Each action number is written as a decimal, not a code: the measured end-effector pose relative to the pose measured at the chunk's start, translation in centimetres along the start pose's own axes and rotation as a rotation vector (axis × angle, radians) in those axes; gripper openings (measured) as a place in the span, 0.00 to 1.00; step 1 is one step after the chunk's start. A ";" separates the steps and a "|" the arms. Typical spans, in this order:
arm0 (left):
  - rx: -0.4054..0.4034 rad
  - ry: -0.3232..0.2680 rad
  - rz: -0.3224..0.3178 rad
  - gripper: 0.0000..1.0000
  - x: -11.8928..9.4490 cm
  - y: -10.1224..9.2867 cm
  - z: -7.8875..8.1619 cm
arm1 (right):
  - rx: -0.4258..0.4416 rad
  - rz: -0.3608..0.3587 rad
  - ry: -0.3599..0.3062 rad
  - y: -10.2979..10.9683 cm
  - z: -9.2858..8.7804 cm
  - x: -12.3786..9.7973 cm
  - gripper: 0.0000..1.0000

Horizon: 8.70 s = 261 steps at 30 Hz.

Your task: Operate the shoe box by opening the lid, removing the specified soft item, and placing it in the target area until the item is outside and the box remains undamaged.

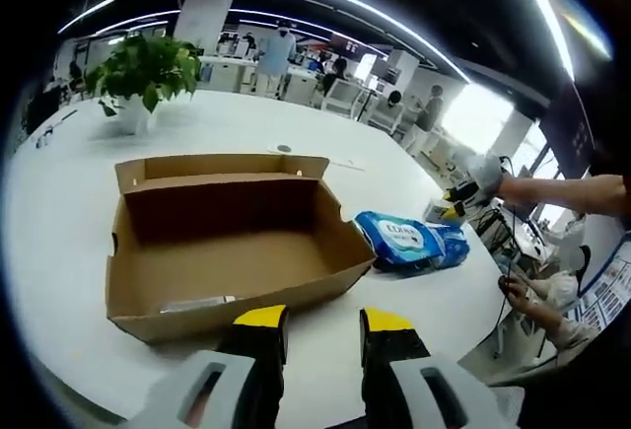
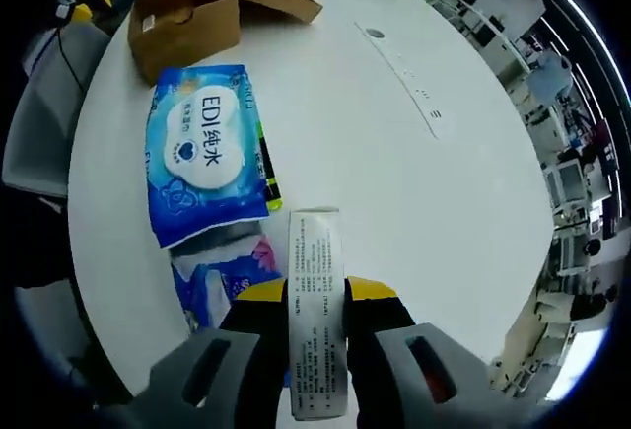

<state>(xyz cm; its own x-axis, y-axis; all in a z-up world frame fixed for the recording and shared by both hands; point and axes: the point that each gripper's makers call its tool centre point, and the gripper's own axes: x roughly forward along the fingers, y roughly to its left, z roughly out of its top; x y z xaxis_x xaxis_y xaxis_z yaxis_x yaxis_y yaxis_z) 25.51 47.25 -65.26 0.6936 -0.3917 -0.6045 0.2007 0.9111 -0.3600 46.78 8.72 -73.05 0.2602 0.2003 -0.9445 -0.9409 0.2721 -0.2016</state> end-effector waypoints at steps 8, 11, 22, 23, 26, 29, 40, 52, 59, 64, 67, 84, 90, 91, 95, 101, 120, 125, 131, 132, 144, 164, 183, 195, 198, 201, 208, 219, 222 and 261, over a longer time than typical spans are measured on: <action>0.017 -0.001 -0.006 0.29 0.5 -1.1 0.5 | -0.086 0.023 0.031 0.5 -0.1 1.4 0.19; 0.018 -0.005 -0.006 0.29 0.5 -1.2 0.7 | -0.101 0.029 0.039 0.6 -0.1 1.7 0.19; 0.014 0.011 -0.007 0.29 0.5 -1.1 0.0 | -0.099 0.042 0.034 0.5 0.2 2.3 0.19; 0.014 0.012 -0.007 0.29 0.4 -1.2 0.0 | -0.100 0.043 0.036 0.5 0.2 2.3 0.19; 0.015 0.011 -0.007 0.29 0.4 -1.1 0.1 | -0.112 0.047 0.043 0.6 0.1 2.6 0.19; 0.014 0.007 -0.007 0.29 0.3 -1.1 0.3 | -0.125 0.050 0.054 0.7 0.0 2.8 0.19; 0.003 0.009 -0.002 0.29 0.1 -1.0 -0.2 | -0.179 0.050 0.102 0.7 -0.8 3.6 0.19; -0.006 0.008 0.010 0.29 -0.4 -0.5 -0.4 | -0.186 0.045 0.121 0.5 -0.9 3.8 0.19; 0.001 0.010 0.001 0.29 -0.4 -0.5 -0.2 | -0.153 0.013 0.103 -0.1 -0.4 3.4 0.22; 0.005 0.011 -0.012 0.29 -0.4 -0.6 -0.2 | -0.117 -0.009 0.099 -0.4 -0.4 2.8 0.24; 0.013 0.014 -0.024 0.29 -0.4 -0.8 -0.1 | -0.040 -0.026 0.056 -0.5 0.2 2.3 0.24; 0.043 0.022 -0.077 0.29 -1.9 0.6 -0.1 | 0.318 -0.086 -0.054 0.4 1.1 -1.2 0.24; 0.044 0.018 -0.089 0.29 -2.4 1.5 0.0 | 0.451 -0.112 -0.107 0.8 1.5 -2.2 0.24; 0.044 0.019 -0.090 0.29 -2.4 1.7 0.0 | 0.466 -0.118 -0.116 1.0 1.6 -2.4 0.24; 0.039 0.018 -0.103 0.29 -2.6 2.2 -0.1 | 0.592 -0.124 -0.194 2.0 2.7 -3.3 0.25; 0.042 0.020 -0.122 0.29 -2.7 2.9 -0.1 | 0.807 -0.140 -0.396 3.6 5.9 -5.8 0.26; 0.113 0.027 -0.157 0.29 -2.8 4.9 0.5 | 0.917 -0.108 -0.533 10.3 9.4 -7.2 0.28; 0.174 0.061 -0.152 0.29 -2.3 6.6 0.0 | 0.912 -0.078 -0.562 12.4 9.8 -7.0 0.27; 0.201 0.082 -0.151 0.29 -2.1 7.8 -0.2 | 0.908 -0.064 -0.582 14.7 10.2 -7.3 0.27; 0.202 0.085 -0.148 0.29 -1.9 8.1 -0.1 | 0.911 -0.061 -0.582 15.3 10.2 -7.3 0.27; 0.248 0.091 -0.139 0.29 -0.7 9.7 2.2 | 0.949 -0.035 -0.580 20.3 9.8 -6.0 0.27; 0.459 0.299 -0.208 0.30 3.6 12.4 1.2 | 0.947 -0.055 -0.564 24.4 8.6 -7.7 0.27; 0.669 0.579 -0.370 0.33 6.5 11.4 -2.7 | 0.997 -0.070 -0.551 25.4 6.6 -7.8 0.26; 0.747 0.624 -0.401 0.39 6.3 11.4 -3.2 | 0.995 -0.062 -0.548 25.5 6.5 -7.8 0.26; 0.762 0.617 -0.383 0.40 6.2 11.7 -2.9 | 1.001 -0.062 -0.545 25.6 6.3 -7.8 0.25; 0.777 0.590 -0.332 0.40 6.2 12.3 -2.3 | 1.006 -0.061 -0.543 25.6 6.1 -7.8 0.25; 0.803 0.618 -0.378 0.39 5.6 11.9 -3.2 | 1.011 -0.059 -0.551 25.6 6.3 -8.0 0.24; 0.898 0.590 -0.343 0.47 6.6 11.8 -2.2 | 1.006 -0.055 -0.543 26.1 6.8 -7.8 0.24; 0.943 0.586 -0.328 0.42 6.5 12.3 -2.0 | 1.011 -0.057 -0.537 26.4 6.7 -7.8 0.24; 0.782 0.521 -0.439 0.20 8.0 9.8 -4.5 | 0.989 -0.032 -0.551 25.9 9.0 -7.6 0.21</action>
<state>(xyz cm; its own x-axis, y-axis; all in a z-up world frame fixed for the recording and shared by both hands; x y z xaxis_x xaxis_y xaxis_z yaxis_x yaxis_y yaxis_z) 29.90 52.47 -76.82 0.1028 -0.5468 -0.8309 0.8855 0.4309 -0.1739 22.36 22.73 -68.77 0.5710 0.5005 -0.6507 -0.4112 0.8604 0.3010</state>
